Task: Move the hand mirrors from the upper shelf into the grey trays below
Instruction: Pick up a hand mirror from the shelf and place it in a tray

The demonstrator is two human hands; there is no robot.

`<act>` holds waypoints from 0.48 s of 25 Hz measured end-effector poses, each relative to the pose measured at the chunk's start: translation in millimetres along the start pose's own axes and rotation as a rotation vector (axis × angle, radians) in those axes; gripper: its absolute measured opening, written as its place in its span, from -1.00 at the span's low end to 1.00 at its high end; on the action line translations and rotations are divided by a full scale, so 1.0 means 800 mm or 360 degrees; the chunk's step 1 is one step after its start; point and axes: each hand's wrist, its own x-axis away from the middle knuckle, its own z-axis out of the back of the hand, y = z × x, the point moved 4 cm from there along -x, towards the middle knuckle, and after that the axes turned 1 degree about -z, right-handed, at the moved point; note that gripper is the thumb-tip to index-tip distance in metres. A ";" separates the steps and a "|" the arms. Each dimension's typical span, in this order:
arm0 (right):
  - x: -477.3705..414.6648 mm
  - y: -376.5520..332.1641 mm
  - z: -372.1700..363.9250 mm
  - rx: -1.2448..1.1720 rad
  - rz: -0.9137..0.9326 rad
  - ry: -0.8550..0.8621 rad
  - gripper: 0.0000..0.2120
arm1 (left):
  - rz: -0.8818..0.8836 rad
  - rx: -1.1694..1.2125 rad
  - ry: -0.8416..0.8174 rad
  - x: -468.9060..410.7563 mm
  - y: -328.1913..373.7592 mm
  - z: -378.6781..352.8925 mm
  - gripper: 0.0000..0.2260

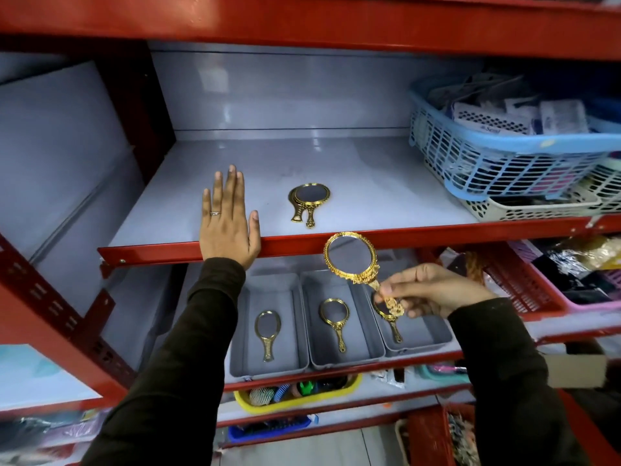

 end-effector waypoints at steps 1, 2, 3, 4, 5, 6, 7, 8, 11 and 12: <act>0.002 0.014 0.001 0.0049 -0.0053 -0.0023 -0.69 | 0.0003 -0.0004 0.0001 0.001 0.000 0.000 -0.37; 0.001 0.030 0.001 0.0084 -0.0105 -0.0057 -0.69 | 0.0005 -0.0010 0.0002 0.001 0.001 0.000 -0.38; -0.001 0.046 0.002 0.0087 -0.0163 -0.0086 -0.71 | 0.0006 -0.0013 0.0004 0.001 0.001 0.000 -0.38; -0.005 0.062 0.002 0.0069 -0.0217 -0.0115 -0.73 | 0.0009 -0.0010 0.0007 0.001 0.002 0.000 -0.38; -0.009 0.078 0.003 0.0032 -0.0253 -0.0121 -0.73 | 0.0015 -0.0004 0.0014 0.000 0.001 0.000 -0.38; -0.015 0.096 0.006 -0.0026 -0.0297 -0.0106 -0.70 | 0.0021 -0.0003 0.0018 0.000 0.001 -0.001 -0.39; -0.022 0.114 0.012 -0.0077 -0.0343 -0.0051 -0.66 | 0.0027 -0.0006 0.0022 -0.001 0.001 -0.001 -0.39; -0.030 0.133 0.021 -0.0117 -0.0397 0.0042 -0.61 | 0.0028 -0.0010 0.0030 -0.001 0.000 -0.001 -0.39; -0.063 0.186 0.058 -0.0253 -0.0563 0.0458 -0.64 | -0.0004 -0.0029 0.0063 -0.001 0.001 -0.003 -0.39; -0.077 0.198 0.070 -0.0284 -0.0599 0.0598 -0.72 | -0.0022 -0.0035 0.0077 -0.002 0.001 -0.003 -0.40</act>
